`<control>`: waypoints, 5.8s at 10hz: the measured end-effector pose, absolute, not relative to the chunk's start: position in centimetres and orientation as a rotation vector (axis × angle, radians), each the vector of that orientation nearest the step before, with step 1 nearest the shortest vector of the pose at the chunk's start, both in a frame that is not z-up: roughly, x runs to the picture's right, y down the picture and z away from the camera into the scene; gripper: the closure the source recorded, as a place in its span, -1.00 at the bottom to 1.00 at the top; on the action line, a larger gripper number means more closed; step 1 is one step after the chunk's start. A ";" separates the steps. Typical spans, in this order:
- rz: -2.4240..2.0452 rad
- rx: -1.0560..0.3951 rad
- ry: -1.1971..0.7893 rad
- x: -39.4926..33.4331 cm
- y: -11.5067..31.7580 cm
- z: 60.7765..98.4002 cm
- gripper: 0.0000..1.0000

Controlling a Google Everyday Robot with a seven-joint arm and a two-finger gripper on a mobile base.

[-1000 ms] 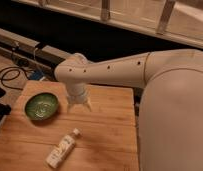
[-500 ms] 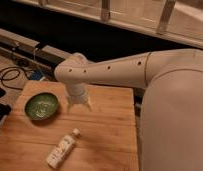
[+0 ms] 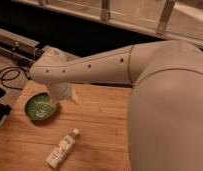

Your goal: Place the bottle in the ceramic bowl

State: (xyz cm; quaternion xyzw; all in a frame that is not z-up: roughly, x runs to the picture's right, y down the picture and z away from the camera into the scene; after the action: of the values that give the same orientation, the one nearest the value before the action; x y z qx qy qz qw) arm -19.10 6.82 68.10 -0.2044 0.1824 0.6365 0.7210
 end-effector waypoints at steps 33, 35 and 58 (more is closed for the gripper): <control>1.444 -0.645 0.889 -15.7 23.1 76.6 -0.30; 1.447 -0.677 0.925 -15.5 24.6 77.9 -0.30; 1.557 -0.639 0.661 -15.1 17.8 73.2 1.00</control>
State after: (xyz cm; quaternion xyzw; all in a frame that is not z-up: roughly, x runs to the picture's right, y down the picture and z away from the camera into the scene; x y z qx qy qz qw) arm -15.07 17.79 73.17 -0.2777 0.2874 0.6768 0.6183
